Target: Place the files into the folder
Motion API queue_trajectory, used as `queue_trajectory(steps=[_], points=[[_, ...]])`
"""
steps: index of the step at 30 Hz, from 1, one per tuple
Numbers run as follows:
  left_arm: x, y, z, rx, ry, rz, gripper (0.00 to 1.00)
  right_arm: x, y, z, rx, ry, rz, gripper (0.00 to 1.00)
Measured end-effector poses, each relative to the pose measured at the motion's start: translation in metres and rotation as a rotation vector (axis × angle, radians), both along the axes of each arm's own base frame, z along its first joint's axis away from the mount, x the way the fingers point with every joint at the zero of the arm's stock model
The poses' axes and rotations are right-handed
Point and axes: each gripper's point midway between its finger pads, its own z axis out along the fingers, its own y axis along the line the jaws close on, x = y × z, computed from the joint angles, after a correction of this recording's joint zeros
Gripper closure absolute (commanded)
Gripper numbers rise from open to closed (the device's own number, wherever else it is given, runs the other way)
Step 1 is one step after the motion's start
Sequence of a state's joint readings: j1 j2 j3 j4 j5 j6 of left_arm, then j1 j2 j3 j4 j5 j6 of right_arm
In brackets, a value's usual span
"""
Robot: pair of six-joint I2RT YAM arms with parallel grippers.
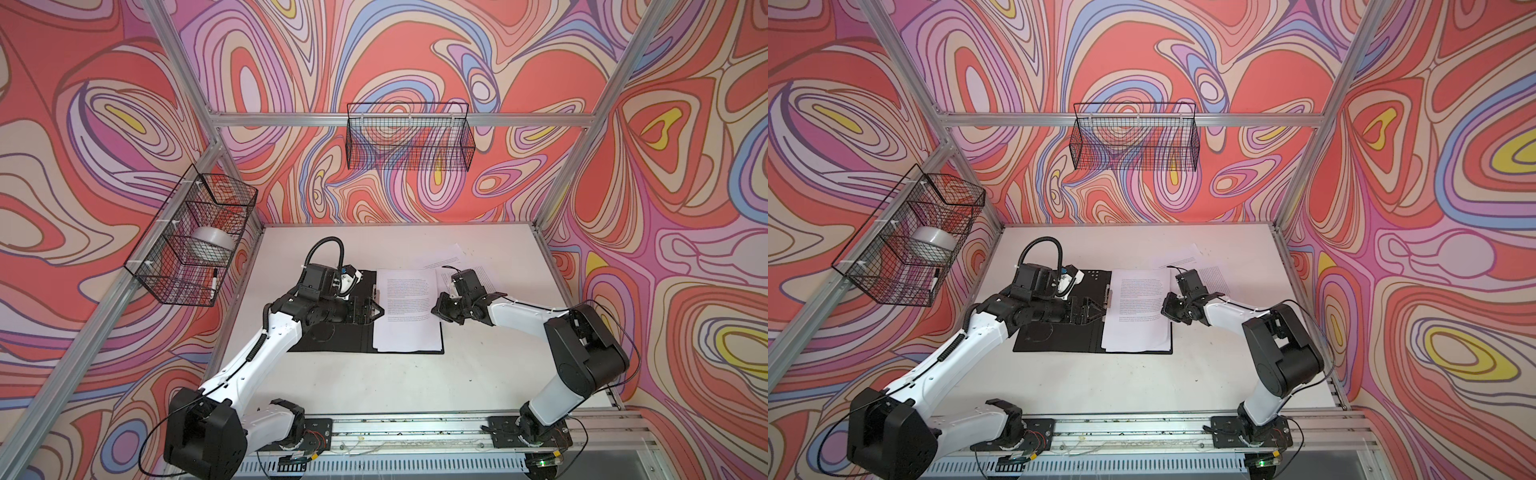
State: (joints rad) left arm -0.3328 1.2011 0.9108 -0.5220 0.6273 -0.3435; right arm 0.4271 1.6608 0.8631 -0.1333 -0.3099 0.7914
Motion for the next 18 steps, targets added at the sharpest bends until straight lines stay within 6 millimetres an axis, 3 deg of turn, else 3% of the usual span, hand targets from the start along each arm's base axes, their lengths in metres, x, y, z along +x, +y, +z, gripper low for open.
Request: queue_trajectory(steps=[18], points=[[0.0002, -0.0014, -0.0025, -0.003, 0.011, -0.005, 0.00, 0.0029, 0.0093, 0.0005, 0.027, 0.003, -0.017, 1.00]])
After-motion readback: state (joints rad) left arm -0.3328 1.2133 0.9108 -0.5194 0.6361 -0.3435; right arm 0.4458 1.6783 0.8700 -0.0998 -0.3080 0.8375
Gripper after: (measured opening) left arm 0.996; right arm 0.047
